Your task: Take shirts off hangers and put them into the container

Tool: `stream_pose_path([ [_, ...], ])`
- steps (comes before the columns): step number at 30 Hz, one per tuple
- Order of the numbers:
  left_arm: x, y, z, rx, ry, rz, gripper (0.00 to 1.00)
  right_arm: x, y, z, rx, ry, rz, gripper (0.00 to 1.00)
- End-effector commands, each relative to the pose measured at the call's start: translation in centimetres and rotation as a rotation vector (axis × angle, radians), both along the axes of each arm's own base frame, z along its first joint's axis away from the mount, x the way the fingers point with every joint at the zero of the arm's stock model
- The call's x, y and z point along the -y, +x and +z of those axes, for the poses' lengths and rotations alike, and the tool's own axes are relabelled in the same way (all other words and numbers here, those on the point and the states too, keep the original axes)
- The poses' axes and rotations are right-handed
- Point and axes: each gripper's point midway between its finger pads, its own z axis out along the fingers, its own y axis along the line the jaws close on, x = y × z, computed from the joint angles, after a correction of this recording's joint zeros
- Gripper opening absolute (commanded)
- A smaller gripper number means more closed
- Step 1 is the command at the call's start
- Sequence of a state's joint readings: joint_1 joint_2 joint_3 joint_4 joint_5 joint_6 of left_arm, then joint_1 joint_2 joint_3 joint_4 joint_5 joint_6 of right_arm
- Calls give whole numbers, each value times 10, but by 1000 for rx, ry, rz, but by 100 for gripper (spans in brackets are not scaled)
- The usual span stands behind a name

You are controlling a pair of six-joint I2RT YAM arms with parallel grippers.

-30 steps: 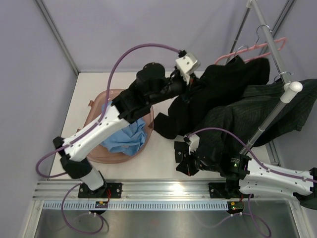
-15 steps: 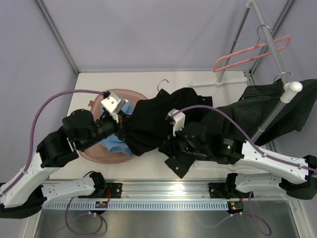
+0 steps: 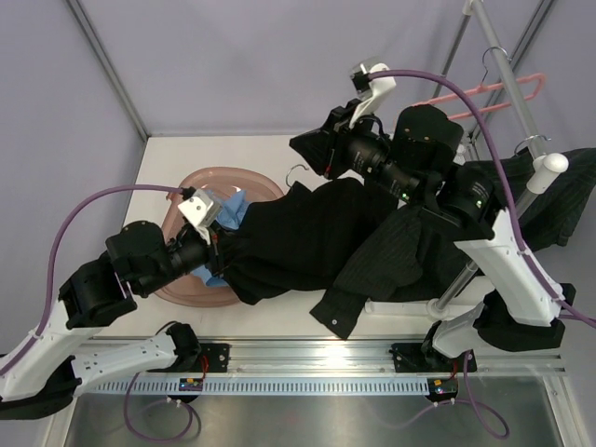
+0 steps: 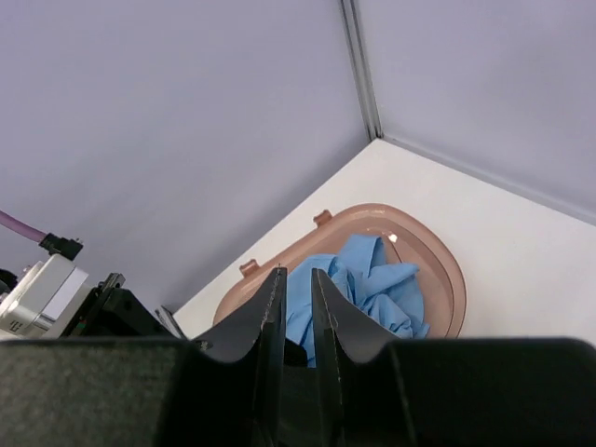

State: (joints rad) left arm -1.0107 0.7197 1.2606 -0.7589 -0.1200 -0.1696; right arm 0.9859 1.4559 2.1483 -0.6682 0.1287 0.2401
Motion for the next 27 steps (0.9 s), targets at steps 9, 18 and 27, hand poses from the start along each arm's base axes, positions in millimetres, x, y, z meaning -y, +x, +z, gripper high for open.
stream_pose_path([
  [9, 7, 14, 46, 52, -109, 56, 0, 9, -19, -46, -80, -96, 58, 32],
  [18, 22, 20, 63, 43, -138, 49, 0, 15, -21, -69, -99, -128, 50, 38],
  [27, 31, 12, 62, 37, -159, -13, 0, 2, -5, -64, -76, -159, 25, 45],
])
